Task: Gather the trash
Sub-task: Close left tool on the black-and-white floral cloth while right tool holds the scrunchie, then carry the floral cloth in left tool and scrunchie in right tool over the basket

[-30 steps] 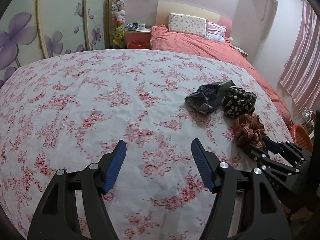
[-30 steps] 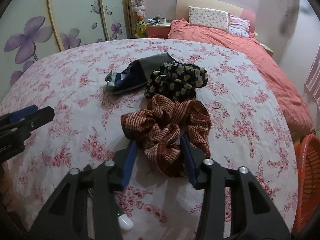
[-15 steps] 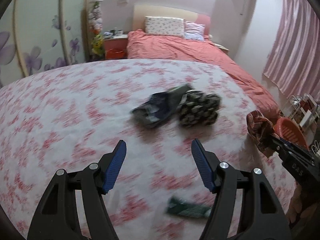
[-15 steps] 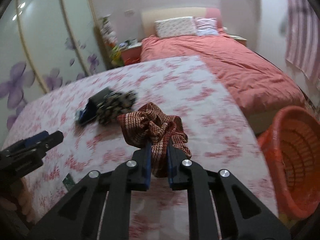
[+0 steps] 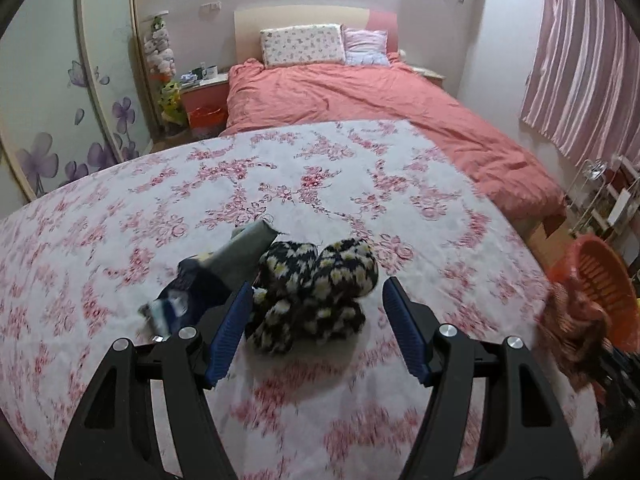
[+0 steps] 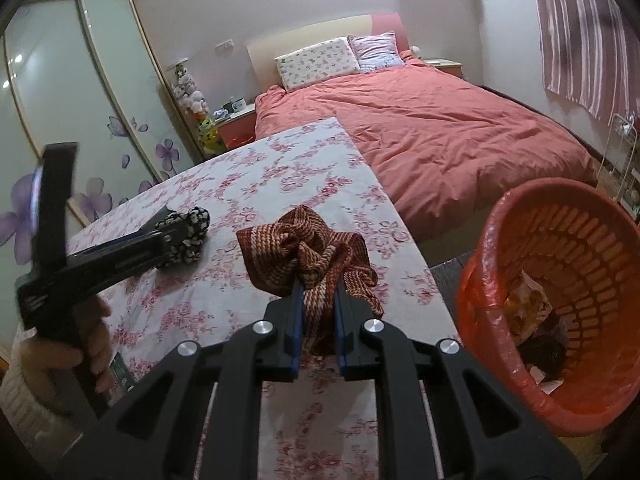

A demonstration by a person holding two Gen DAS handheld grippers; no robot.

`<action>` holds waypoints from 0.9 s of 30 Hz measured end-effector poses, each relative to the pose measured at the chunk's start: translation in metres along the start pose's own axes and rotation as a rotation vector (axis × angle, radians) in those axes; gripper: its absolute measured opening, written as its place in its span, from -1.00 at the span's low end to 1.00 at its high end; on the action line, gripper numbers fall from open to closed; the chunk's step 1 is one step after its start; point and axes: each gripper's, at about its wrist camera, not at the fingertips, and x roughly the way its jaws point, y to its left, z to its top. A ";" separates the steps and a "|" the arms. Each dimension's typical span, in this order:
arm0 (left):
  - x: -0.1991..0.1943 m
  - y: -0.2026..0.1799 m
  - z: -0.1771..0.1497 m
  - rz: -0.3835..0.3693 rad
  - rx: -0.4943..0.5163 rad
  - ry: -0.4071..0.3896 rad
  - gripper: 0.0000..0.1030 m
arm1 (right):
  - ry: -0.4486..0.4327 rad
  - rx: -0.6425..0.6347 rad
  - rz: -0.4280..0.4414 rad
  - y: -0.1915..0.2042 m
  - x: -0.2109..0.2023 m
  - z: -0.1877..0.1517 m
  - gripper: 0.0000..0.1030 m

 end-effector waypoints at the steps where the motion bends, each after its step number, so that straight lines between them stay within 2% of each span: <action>1: 0.006 -0.001 0.000 0.006 -0.001 0.017 0.29 | 0.002 0.005 0.002 -0.002 0.000 0.000 -0.74; 2: 0.011 -0.001 0.001 0.006 -0.003 0.032 0.26 | 0.003 0.010 0.004 -0.005 0.001 -0.001 -0.74; 4: 0.019 -0.002 0.000 -0.004 -0.004 0.064 -0.18 | 0.002 0.019 0.011 -0.009 0.000 -0.002 -0.74; 5: 0.021 -0.003 -0.001 -0.008 -0.001 0.074 -0.25 | 0.002 0.022 0.013 -0.011 -0.001 -0.002 -0.74; 6: 0.022 -0.002 -0.001 -0.016 -0.005 0.078 -0.41 | 0.000 0.023 0.014 -0.012 -0.001 -0.002 -0.74; 9: 0.015 0.000 -0.001 -0.030 -0.007 0.056 -0.64 | -0.009 0.031 0.014 -0.015 -0.004 -0.001 -0.74; 18: -0.021 -0.007 0.000 -0.110 -0.004 -0.009 -0.68 | -0.067 0.064 0.012 -0.023 -0.026 0.005 -0.74; 27: -0.071 -0.043 0.001 -0.212 0.050 -0.079 -0.68 | -0.163 0.106 0.015 -0.037 -0.071 0.010 -0.74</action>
